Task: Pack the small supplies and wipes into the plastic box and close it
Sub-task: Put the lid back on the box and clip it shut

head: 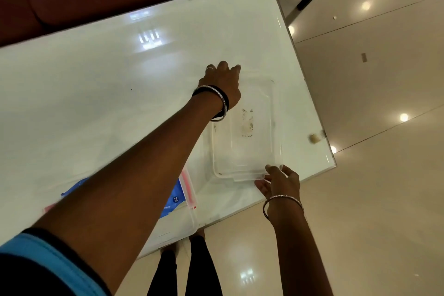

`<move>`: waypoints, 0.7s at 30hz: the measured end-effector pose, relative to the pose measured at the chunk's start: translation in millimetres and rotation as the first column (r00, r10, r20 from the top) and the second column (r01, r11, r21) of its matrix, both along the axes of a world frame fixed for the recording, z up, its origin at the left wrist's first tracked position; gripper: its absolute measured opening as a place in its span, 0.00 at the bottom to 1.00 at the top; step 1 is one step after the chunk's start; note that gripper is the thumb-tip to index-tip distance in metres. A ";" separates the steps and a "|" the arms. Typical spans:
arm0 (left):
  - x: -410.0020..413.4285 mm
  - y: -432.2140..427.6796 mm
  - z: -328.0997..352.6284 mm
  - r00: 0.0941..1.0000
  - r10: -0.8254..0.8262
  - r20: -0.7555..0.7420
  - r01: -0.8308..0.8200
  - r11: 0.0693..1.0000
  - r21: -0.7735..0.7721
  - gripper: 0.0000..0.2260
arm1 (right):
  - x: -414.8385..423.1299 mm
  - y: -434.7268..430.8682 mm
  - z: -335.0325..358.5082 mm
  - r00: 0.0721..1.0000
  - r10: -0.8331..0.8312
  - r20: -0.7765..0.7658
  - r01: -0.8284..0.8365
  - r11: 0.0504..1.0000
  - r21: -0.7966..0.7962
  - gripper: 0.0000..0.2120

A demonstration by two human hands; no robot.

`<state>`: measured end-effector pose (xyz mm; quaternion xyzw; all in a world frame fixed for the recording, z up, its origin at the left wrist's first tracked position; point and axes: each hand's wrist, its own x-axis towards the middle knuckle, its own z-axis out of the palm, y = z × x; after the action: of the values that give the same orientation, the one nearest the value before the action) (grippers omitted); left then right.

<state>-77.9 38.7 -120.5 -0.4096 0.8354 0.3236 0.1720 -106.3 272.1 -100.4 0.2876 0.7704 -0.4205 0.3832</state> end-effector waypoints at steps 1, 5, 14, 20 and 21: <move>0.3 0.2 3.1 1.000 0.017 -0.006 -0.017 0.999 0.028 0.22 | 0.7 -0.8 1.0 1.000 -0.014 -0.016 0.014 1.000 0.004 0.19; 12.4 -3.8 31.4 0.959 0.215 -0.187 -0.193 0.972 0.131 0.18 | 6.3 -1.8 16.0 0.981 -0.090 -0.173 0.083 0.995 -0.047 0.11; 110.6 8.6 97.7 0.375 0.835 -0.403 -0.521 0.549 0.653 0.11 | 18.9 -15.7 56.0 0.884 -0.359 -0.299 0.245 0.902 -0.356 0.17; 204.2 31.7 115.8 -0.044 0.971 -0.235 -0.285 0.214 0.935 0.16 | 40.9 -23.1 81.3 0.932 -0.177 -0.317 0.031 0.910 -0.414 0.11; 221.8 37.3 117.6 -0.104 0.977 -0.188 -0.211 0.164 0.964 0.18 | 47.4 -23.8 83.7 0.934 -0.111 -0.339 -0.040 0.912 -0.409 0.08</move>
<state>143.9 76.0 -2.9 -0.4412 0.2192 0.7930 -0.3584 -58.9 248.3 -16.7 0.1344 0.7160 -0.6244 0.2819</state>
